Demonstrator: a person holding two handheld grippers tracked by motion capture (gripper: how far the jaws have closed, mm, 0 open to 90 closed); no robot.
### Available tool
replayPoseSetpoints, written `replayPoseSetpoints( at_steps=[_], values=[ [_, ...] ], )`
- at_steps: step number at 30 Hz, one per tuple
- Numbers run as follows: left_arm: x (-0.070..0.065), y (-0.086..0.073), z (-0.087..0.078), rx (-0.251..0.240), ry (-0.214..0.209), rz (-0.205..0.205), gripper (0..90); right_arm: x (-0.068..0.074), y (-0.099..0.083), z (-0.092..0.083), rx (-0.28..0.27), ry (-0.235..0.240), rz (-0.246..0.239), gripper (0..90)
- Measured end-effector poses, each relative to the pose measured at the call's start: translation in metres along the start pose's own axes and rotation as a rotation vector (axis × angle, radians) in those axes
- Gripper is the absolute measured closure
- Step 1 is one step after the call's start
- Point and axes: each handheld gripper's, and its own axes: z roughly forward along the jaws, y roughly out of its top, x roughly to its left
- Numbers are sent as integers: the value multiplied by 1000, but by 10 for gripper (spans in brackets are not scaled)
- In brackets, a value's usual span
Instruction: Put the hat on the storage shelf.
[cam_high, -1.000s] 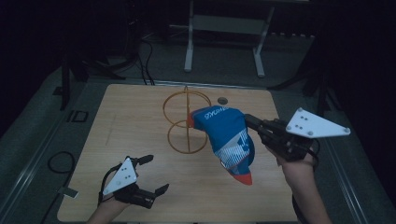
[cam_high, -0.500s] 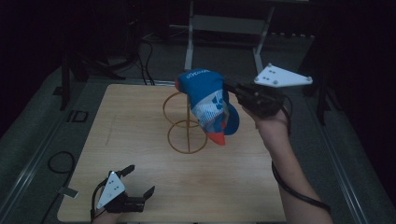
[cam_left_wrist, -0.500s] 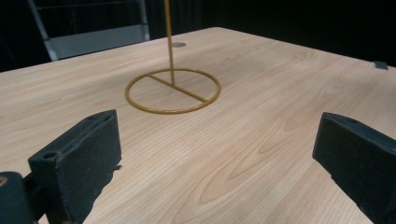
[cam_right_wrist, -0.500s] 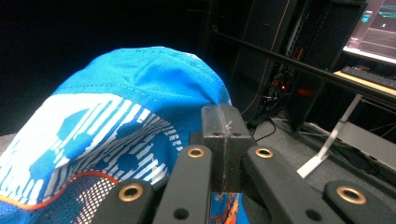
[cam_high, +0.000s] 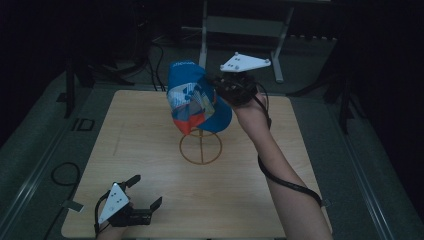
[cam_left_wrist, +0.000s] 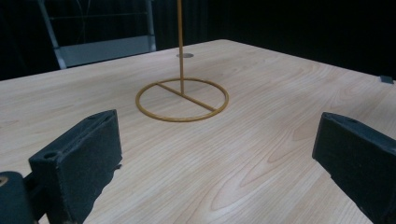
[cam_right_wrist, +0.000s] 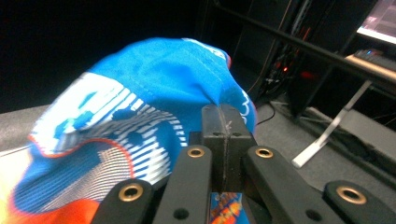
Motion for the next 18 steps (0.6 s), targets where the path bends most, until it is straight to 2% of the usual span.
replayPoseSetpoints(
  at_steps=[6,18],
  values=[
    [-1,-2,1,9,-7,-3,17,-1,-12,15,36,15,13,900],
    [-2,-3,1,17,-18,-1,17,-9,-38,18,90,35,43,900]
  ],
)
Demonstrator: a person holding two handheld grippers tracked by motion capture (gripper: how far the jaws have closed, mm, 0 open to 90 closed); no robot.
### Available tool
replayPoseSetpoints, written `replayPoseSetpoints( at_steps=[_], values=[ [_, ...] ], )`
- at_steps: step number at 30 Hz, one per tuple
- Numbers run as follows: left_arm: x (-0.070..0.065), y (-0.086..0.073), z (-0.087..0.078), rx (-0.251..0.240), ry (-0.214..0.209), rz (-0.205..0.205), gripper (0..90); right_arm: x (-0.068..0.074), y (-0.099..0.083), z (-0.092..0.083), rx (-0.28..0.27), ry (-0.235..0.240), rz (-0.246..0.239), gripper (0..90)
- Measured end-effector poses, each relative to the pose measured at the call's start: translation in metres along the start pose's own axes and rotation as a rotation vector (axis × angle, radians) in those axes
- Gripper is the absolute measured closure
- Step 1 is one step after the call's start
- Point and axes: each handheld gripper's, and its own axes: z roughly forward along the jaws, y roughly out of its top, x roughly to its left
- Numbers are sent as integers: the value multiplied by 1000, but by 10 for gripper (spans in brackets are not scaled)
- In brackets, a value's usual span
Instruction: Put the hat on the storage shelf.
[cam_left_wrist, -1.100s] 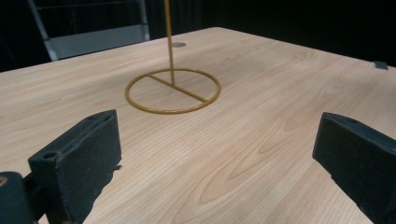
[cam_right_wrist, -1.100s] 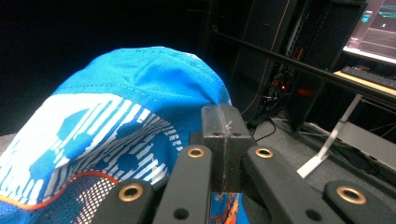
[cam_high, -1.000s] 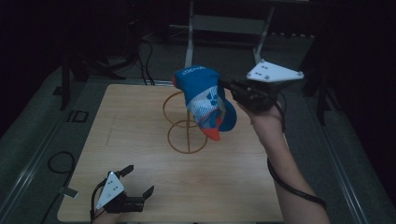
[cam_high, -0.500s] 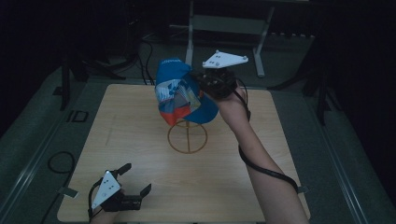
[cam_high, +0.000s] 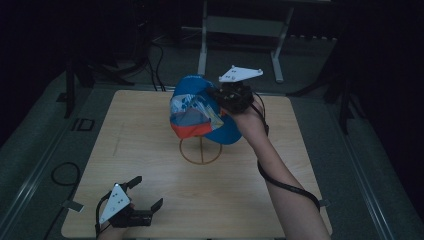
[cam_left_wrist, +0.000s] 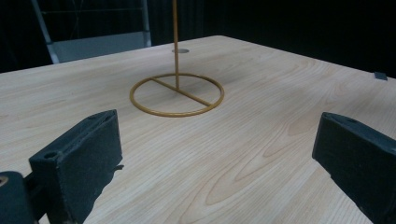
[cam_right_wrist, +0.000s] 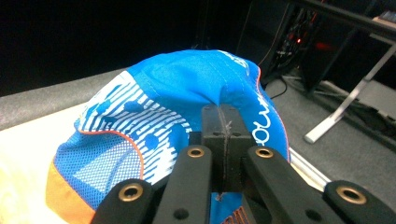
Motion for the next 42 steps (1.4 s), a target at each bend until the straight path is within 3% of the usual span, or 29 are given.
replayPoseSetpoints(
  at_steps=[9,16,18,24,34,42],
  values=[
    [-1,-3,2,17,-10,1,18,-9,-27,5,24,42,56,900],
    [-1,-3,1,23,-13,5,18,-11,-41,3,43,74,71,900],
    [-1,-4,2,24,-13,-2,18,-12,-44,4,51,76,77,900],
    [-2,-5,3,27,-23,-1,18,-16,-49,5,27,94,116,786],
    [-2,-6,4,33,-26,-1,18,-16,-56,9,44,99,120,762],
    [-2,-6,4,34,-28,-2,17,-14,-58,-4,21,113,115,695]
  ],
)
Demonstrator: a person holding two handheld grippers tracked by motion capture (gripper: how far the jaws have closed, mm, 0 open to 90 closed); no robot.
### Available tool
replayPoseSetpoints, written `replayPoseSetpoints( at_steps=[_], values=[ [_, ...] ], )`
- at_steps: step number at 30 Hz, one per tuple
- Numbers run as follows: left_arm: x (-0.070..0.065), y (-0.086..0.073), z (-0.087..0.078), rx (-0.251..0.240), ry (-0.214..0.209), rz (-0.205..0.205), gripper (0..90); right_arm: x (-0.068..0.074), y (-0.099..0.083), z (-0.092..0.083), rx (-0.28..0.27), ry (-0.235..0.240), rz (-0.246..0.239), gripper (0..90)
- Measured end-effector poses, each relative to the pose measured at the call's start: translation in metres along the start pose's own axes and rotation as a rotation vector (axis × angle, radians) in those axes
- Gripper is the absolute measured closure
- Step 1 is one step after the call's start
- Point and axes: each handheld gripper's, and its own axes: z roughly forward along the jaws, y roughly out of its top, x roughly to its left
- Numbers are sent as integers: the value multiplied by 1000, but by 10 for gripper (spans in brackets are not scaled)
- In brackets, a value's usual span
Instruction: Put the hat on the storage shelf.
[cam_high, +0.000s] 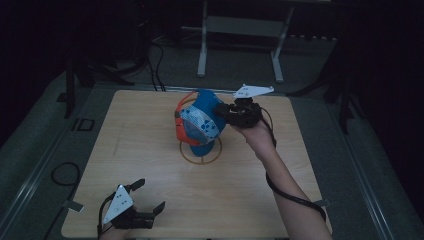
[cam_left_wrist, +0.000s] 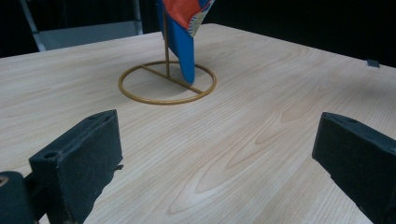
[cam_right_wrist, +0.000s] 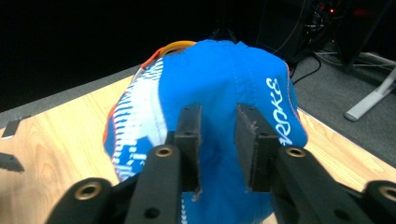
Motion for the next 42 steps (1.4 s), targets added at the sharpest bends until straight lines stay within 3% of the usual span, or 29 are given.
replayPoseSetpoints(
  at_steps=[16,25,33,42],
  values=[
    [0,-1,2,2,-10,-16,18,2,-29,-18,9,42,-32,388],
    [1,-3,2,7,-12,-25,18,8,-59,-23,-8,136,4,234],
    [0,-4,4,14,-16,-21,18,9,-84,-20,16,208,-19,174],
    [1,-6,3,17,-13,-29,18,21,-113,-17,15,237,-63,141]
  ],
)
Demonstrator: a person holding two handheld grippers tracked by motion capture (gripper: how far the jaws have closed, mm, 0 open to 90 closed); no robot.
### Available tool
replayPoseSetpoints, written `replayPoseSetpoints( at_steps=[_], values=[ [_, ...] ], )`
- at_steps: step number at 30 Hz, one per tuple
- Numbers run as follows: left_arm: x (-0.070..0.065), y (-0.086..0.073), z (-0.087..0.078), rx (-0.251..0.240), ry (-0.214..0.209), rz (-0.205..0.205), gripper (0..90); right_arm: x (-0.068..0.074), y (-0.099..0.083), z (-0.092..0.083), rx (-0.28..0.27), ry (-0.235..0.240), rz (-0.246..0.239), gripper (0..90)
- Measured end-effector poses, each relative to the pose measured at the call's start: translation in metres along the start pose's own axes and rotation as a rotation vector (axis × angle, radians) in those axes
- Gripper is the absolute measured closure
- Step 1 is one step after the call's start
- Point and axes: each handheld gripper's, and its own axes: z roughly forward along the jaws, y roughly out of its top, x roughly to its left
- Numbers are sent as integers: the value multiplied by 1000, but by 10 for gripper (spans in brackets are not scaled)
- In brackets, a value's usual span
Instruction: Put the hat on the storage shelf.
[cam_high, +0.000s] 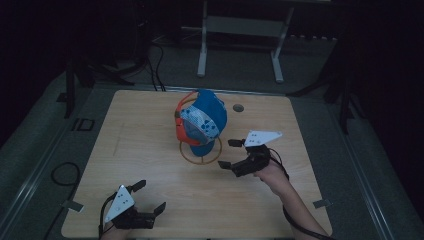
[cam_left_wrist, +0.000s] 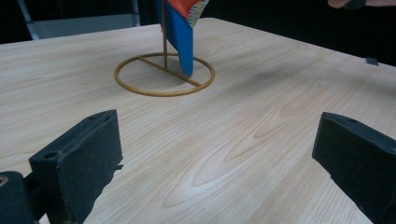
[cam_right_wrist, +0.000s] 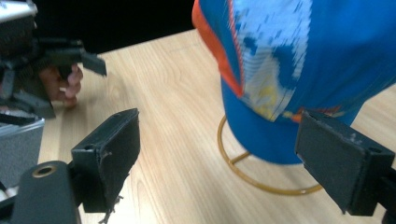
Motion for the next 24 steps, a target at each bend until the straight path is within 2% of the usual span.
replayPoseSetpoints(
  at_steps=[11,16,24],
  values=[
    [0,-1,0,-2,1,0,17,10,-37,10,39,19,14,136],
    [-1,-2,-1,-1,4,3,18,11,-50,11,41,11,36,136],
    [0,-2,-1,4,4,7,18,13,-70,10,51,5,36,137]
  ],
)
